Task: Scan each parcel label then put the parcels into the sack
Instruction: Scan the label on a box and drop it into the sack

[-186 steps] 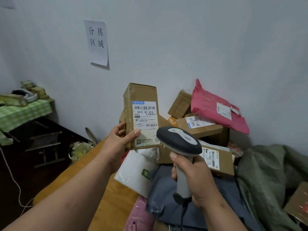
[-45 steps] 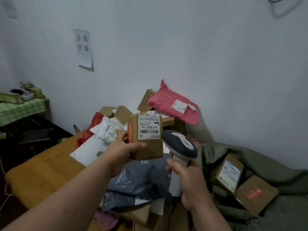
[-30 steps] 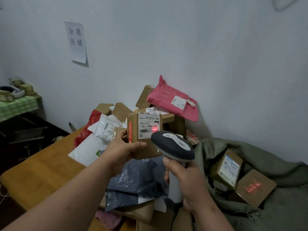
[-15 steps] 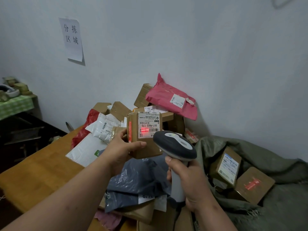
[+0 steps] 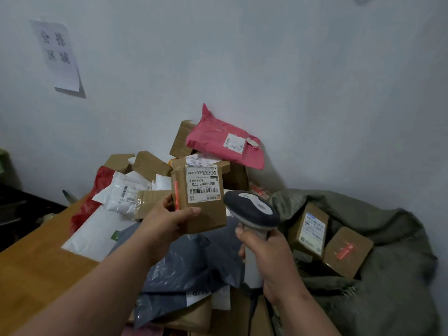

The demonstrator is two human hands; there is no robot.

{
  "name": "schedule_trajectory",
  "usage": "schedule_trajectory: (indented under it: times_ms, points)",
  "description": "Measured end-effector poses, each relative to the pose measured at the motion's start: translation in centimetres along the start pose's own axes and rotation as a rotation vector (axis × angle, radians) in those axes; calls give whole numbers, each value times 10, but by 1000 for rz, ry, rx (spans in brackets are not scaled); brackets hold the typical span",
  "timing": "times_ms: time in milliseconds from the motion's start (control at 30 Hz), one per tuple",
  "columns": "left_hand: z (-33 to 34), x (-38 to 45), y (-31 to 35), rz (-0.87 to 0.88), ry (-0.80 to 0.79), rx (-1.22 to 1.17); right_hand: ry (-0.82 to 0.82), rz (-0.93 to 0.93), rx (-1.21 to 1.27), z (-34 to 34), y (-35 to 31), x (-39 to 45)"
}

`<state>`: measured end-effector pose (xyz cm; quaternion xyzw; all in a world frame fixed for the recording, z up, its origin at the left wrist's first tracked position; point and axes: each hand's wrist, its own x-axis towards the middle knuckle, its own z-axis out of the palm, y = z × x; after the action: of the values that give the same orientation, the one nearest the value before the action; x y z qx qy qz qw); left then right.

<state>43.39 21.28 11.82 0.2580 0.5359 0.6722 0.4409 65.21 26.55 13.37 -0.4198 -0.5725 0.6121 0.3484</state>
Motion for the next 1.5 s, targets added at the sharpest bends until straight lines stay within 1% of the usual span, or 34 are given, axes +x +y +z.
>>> schedule_trajectory:
  times_ms: [133, 233, 400, 500, 567, 633, 700, 767, 833, 967, 1000, 1067, 1100, 1167, 1233, 1267, 1333, 1433, 1500]
  points:
    - [24, 13, -6, -57, -70, 34, 144, 42, 25, -13, 13, 9]
    - [53, 23, -15, -111, -126, 115, 214, 93, 112, -34, 24, 12]
    - [121, 40, -44, -171, -187, 265, 388, 126, 184, -96, 46, 26]
    - [164, 55, -70, -215, -205, 328, 457, 154, 212, -136, 57, 43]
    - [187, 67, -91, -250, -194, 369, 460, 182, 195, -160, 65, 55]
    - [206, 76, -111, -257, -174, 407, 426, 236, 183, -183, 77, 64]
    - [221, 83, -126, -200, -148, 485, 382, 334, 167, -204, 92, 73]
    - [234, 87, -138, -114, -136, 654, 342, 450, 140, -219, 106, 79]
    - [242, 89, -146, -47, -137, 817, 306, 517, 127, -229, 114, 84]
    - [254, 90, -154, 2, -137, 1024, 309, 418, 35, -252, 139, 89]
    - [257, 88, -156, 16, -148, 1084, 296, 420, 38, -255, 141, 88]
    - [262, 85, -157, 66, -204, 1244, 310, 422, 37, -259, 142, 87]
    - [265, 83, -158, 110, -246, 1329, 349, 438, 45, -262, 141, 89]
    - [272, 80, -162, 187, -370, 1458, 432, 447, 156, -270, 136, 87]
    - [280, 78, -170, 203, -508, 1548, 479, 411, 209, -276, 130, 85]
    - [283, 79, -173, 164, -555, 1559, 498, 375, 211, -279, 128, 85]
    - [291, 84, -172, 20, -618, 1492, 525, 286, 205, -283, 121, 83]
    - [305, 96, -163, -101, -756, 1431, 464, 213, 170, -290, 104, 75]
    - [310, 97, -156, -164, -820, 1388, 460, 189, 146, -294, 103, 71]
